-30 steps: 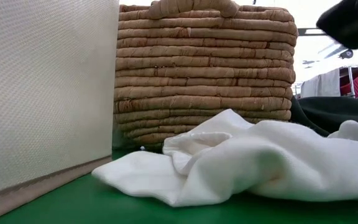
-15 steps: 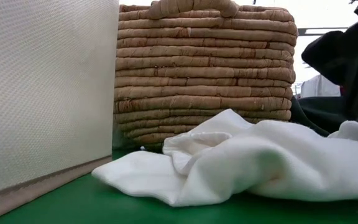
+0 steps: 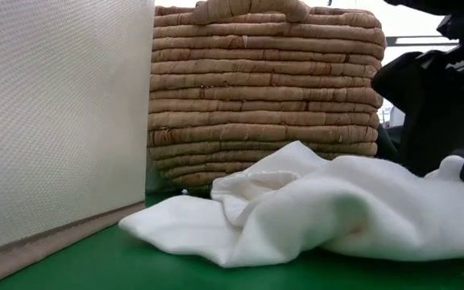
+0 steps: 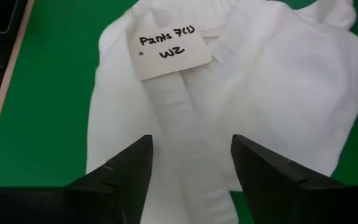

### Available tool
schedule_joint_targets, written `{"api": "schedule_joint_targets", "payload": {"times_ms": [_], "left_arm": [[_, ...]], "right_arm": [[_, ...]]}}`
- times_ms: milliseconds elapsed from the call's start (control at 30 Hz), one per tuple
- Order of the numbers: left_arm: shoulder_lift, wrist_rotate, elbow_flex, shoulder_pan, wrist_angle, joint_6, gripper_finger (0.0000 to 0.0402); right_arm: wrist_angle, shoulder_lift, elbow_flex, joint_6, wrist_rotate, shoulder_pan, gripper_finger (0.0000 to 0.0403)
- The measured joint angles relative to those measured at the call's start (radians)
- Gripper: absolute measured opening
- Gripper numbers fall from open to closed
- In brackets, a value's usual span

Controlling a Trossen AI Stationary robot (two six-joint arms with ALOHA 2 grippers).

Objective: Sort clothes
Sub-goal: Put the middle white shorts into the brown laundry bin

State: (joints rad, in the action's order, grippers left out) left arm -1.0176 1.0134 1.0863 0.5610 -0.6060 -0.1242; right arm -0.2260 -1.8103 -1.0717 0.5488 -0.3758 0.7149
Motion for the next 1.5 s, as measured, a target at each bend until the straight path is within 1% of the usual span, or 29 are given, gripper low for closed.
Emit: {"api": "schedule_joint_targets", "payload": {"times_ms": [133, 233, 367, 600, 700, 833, 1167, 1267, 1333, 1500], "left_arm": [[-0.002, 0.000, 0.000, 0.000, 0.000, 0.003, 0.0078], [-0.004, 0.000, 0.000, 0.000, 0.000, 0.003, 0.0078], [-0.005, 0.000, 0.000, 0.000, 0.000, 0.003, 0.0078], [-0.005, -0.001, 0.000, 0.000, 0.000, 0.003, 0.0078], [-0.005, -0.001, 0.000, 0.000, 0.000, 0.003, 0.0078], [-0.005, -0.001, 0.000, 0.000, 0.000, 0.003, 0.0078], [-0.005, -0.001, 0.000, 0.000, 0.000, -0.002, 0.0078], [-0.005, -0.001, 0.000, 0.000, 0.000, -0.007, 0.0078], [-0.005, -0.001, 0.000, 0.000, 0.000, -0.007, 0.0078], [-0.005, -0.001, -0.001, 0.000, 0.000, -0.011, 0.0078]], "right_arm": [[0.000, 0.000, 0.002, 0.001, 0.018, -0.009, 0.0231], [0.000, 0.000, 0.007, -0.013, 0.031, -0.018, 0.0235], [0.001, 0.000, 0.011, -0.036, 0.050, -0.032, 0.0230], [0.003, 0.000, 0.020, -0.060, 0.121, -0.061, 0.0213], [0.005, 0.000, 0.031, -0.061, 0.148, -0.074, 0.0195], [0.014, 0.000, 0.046, -0.063, 0.152, -0.080, 0.0162], [0.025, 0.000, 0.052, -0.097, 0.169, -0.081, 0.0051], [0.025, 0.000, 0.052, -0.115, 0.171, -0.081, 0.0024], [0.025, 0.002, 0.052, -0.139, 0.171, -0.081, 0.0016], [0.011, 0.021, 0.051, -0.193, 0.173, -0.081, 0.0015]]}}
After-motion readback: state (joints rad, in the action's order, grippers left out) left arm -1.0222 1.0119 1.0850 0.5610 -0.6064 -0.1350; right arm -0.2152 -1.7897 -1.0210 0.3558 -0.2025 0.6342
